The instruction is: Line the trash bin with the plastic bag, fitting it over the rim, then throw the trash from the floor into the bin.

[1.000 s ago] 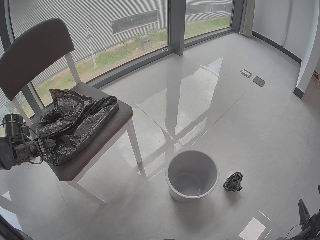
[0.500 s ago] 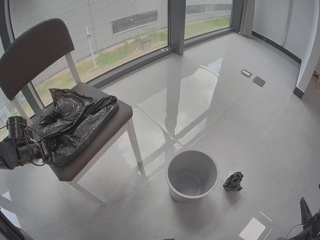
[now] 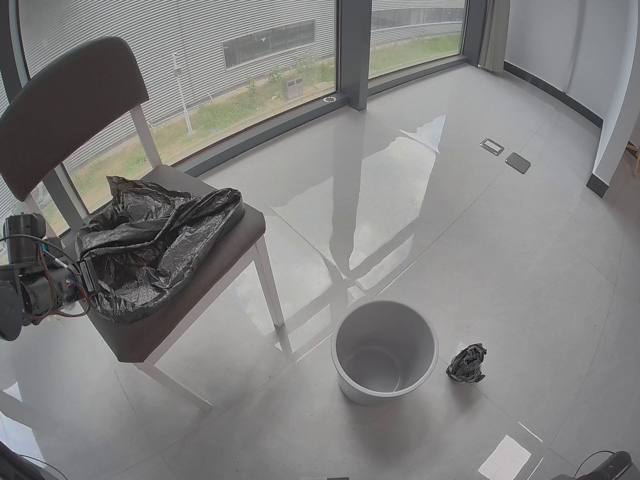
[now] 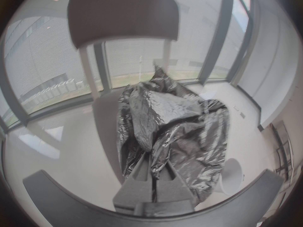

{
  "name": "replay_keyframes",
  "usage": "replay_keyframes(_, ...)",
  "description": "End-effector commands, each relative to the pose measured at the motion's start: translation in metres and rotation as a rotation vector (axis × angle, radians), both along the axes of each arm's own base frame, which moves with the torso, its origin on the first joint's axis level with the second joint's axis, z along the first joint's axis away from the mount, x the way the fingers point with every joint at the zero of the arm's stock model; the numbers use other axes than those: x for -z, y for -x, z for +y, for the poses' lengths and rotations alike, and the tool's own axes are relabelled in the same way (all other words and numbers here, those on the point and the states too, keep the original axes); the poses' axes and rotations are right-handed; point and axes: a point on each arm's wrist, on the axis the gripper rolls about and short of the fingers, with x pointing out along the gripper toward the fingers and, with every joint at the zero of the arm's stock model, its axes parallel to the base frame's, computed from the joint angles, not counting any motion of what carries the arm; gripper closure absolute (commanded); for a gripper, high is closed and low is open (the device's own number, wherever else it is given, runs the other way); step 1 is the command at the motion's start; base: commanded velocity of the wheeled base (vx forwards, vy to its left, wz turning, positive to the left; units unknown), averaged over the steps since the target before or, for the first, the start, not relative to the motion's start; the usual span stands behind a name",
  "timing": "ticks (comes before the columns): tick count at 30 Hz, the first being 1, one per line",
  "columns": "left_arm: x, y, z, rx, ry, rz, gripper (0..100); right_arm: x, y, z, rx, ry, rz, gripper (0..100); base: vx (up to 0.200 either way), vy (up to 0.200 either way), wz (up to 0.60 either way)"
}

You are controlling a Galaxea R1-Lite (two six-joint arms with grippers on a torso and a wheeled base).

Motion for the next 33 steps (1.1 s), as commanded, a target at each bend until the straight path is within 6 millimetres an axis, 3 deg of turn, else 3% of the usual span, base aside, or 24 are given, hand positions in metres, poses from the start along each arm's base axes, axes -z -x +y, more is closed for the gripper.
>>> replay_keyframes(1, -0.088, 0.069, -0.061, 0.348, -0.013, -0.319, 100, -0.029, -0.083, 0.006, -0.108, 0.016, 0.137, 0, 0.000, 0.000, 0.00)
replay_keyframes(4, -0.111, 0.088, -0.078, 0.521, -0.038, -0.333, 100, -0.026, -0.112, 0.017, -0.174, 0.042, 0.188, 0, 0.000, 0.000, 0.00)
replay_keyframes(8, -0.134, 0.098, -0.089, 0.629, -0.016, -0.406, 100, -0.023, -0.147, 0.028, -0.221, 0.076, 0.234, 0, 0.000, 0.000, 0.00)
replay_keyframes(17, -0.151, 0.131, -0.099, 0.836, 0.043, -0.514, 100, -0.006, -0.200, 0.078, -0.406, 0.154, 0.284, 0, 0.000, 0.000, 0.00)
replay_keyframes(20, -0.157, 0.133, -0.101, 0.852, 0.056, -0.542, 100, -0.003, -0.205, 0.093, -0.449, 0.162, 0.283, 0, 0.000, 0.000, 0.00)
replay_keyframes(23, -0.167, 0.137, -0.103, 0.871, 0.073, -0.578, 100, 0.008, -0.211, 0.120, -0.526, 0.186, 0.289, 0, 0.000, 0.000, 0.00)
replay_keyframes(24, -0.167, 0.137, -0.103, 0.871, 0.073, -0.578, 100, 0.008, -0.211, 0.120, -0.526, 0.186, 0.289, 0, 0.000, 0.000, 0.00)
replay_keyframes(27, -0.172, 0.138, -0.105, 0.887, 0.080, -0.592, 100, 0.021, -0.215, 0.150, -0.574, 0.252, 0.241, 0, 0.000, 0.000, 0.00)
replay_keyframes(33, -0.180, 0.136, -0.108, 0.876, 0.086, -0.610, 100, 0.037, -0.210, 0.183, -0.635, 0.318, 0.173, 0, 0.000, 0.000, 0.00)
